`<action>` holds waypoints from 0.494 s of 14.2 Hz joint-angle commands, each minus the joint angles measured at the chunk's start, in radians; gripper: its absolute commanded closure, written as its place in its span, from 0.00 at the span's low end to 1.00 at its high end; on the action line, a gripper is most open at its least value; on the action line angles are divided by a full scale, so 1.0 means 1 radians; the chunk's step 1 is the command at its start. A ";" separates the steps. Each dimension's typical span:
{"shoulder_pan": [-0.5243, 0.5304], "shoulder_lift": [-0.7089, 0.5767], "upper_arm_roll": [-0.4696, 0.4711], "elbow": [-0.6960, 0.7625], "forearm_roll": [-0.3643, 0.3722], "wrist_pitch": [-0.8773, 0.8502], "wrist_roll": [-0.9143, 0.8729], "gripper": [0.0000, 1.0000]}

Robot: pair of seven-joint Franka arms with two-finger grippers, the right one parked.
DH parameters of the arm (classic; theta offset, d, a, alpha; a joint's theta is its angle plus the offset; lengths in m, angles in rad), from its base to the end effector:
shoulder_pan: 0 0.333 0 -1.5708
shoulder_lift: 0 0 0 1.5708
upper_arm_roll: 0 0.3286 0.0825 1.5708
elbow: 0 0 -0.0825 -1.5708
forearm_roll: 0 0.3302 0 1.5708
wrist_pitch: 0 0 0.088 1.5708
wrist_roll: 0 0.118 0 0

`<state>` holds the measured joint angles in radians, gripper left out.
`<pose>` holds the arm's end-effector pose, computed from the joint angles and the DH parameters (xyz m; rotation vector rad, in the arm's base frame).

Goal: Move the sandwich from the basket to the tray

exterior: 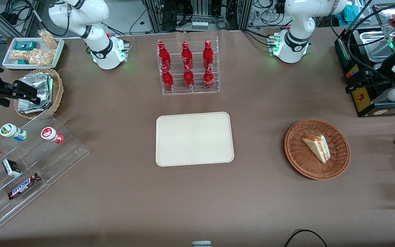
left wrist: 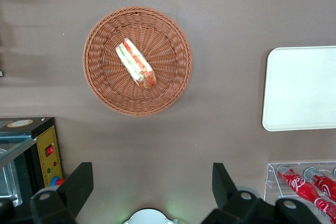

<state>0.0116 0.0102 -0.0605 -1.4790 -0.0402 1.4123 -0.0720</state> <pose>0.4861 -0.0288 0.6456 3.1032 0.0283 -0.1229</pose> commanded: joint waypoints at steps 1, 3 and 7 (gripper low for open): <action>-0.002 0.007 -0.002 0.011 0.061 0.010 0.012 0.00; -0.005 0.001 -0.002 0.002 0.065 0.004 0.008 0.00; -0.004 0.005 -0.002 0.000 0.059 0.005 0.008 0.00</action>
<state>0.0095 0.0148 -0.0610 -1.4800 0.0084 1.4167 -0.0718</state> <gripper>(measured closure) 0.000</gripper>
